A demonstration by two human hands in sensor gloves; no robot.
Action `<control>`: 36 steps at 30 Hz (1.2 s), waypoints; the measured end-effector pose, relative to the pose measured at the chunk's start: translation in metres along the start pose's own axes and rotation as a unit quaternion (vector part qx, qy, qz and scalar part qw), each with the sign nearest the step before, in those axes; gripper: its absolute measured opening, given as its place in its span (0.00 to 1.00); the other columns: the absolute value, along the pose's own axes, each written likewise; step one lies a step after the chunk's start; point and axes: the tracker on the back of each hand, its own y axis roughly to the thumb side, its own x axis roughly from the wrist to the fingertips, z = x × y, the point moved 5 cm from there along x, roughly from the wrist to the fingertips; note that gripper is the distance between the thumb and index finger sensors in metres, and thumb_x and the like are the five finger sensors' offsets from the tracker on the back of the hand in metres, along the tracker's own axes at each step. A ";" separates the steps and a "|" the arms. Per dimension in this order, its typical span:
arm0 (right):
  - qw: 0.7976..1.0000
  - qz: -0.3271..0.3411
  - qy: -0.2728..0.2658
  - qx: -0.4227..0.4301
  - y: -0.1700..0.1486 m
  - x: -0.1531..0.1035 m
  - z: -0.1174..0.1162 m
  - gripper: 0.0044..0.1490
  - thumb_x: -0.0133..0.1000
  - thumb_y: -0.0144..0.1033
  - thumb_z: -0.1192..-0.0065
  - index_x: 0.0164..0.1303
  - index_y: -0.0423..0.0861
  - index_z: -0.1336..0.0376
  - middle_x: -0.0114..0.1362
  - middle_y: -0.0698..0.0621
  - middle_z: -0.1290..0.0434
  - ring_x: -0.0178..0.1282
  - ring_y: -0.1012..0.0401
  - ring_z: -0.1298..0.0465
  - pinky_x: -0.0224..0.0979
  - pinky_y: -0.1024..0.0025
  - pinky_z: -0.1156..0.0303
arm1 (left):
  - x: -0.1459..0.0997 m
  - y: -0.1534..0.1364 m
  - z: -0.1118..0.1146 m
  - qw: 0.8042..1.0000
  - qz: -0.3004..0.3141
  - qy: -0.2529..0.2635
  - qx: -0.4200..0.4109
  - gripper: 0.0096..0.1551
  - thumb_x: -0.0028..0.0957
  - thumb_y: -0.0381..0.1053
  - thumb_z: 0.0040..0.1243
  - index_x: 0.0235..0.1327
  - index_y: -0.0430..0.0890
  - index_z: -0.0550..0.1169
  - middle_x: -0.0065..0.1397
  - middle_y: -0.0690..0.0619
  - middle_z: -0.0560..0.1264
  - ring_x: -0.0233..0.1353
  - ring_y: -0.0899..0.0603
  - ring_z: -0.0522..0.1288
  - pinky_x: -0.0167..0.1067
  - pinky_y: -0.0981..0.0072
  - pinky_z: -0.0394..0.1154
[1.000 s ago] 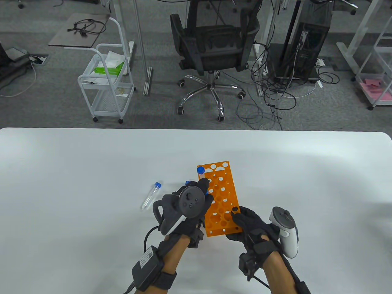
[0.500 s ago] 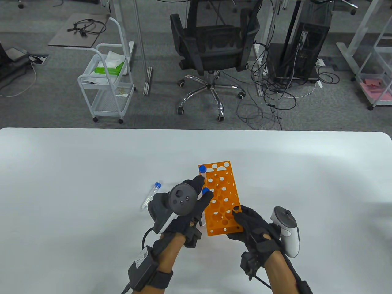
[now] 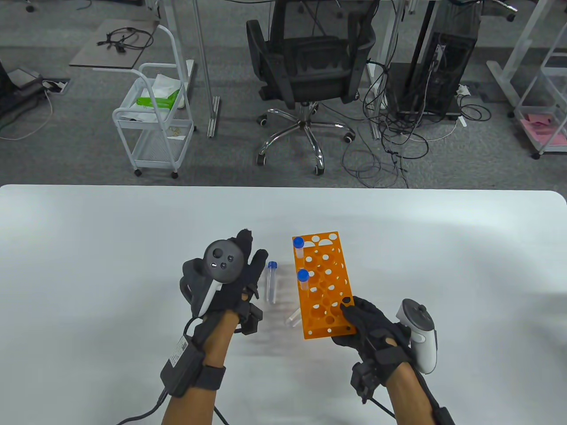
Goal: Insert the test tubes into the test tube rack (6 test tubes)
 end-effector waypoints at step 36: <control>0.999 0.017 -0.043 0.026 0.007 -0.009 0.028 0.34 0.56 0.49 0.46 0.70 0.49 0.50 0.82 0.39 0.62 0.76 0.41 0.38 0.72 0.45 0.31 | 0.058 -0.083 0.140 0.946 -0.144 -0.207 0.202 0.49 0.42 0.62 0.66 0.75 0.57 0.56 0.80 0.49 0.62 0.73 0.42 0.69 0.68 0.41 0.66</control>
